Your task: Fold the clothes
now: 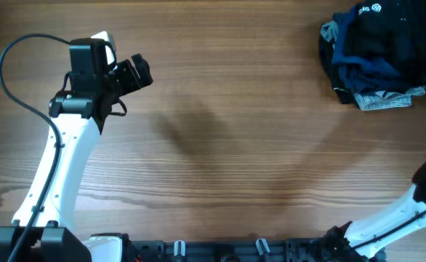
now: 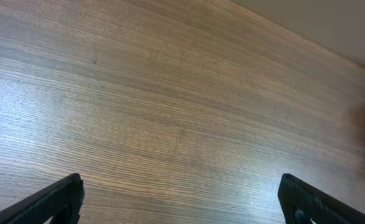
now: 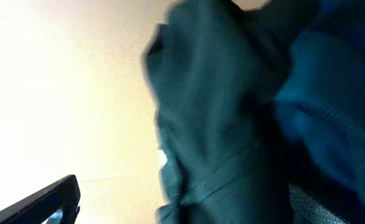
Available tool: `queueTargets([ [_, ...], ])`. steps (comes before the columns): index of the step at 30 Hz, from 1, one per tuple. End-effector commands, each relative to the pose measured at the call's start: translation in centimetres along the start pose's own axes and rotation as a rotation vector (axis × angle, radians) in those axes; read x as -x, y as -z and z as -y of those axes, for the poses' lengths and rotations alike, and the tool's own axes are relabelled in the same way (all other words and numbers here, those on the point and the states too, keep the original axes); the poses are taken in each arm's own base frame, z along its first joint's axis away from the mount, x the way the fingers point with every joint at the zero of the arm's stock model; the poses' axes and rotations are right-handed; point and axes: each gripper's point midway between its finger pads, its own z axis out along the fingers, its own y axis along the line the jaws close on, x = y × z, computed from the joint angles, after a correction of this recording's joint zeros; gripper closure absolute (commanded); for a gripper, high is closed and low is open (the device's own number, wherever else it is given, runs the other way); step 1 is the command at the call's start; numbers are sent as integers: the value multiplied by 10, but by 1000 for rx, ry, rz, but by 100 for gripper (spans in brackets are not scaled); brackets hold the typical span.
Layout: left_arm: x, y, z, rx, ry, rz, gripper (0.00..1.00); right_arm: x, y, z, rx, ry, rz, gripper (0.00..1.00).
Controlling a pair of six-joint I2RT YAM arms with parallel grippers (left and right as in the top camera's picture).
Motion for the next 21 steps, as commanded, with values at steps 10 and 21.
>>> queueTargets([
  [10,7,-3,-1,2,-13,27,0,-25,93,23,-542,206,135,0],
  [21,8,-3,0,-1,-13,33,0,-239,103,-197,-53,1130,-138,1],
])
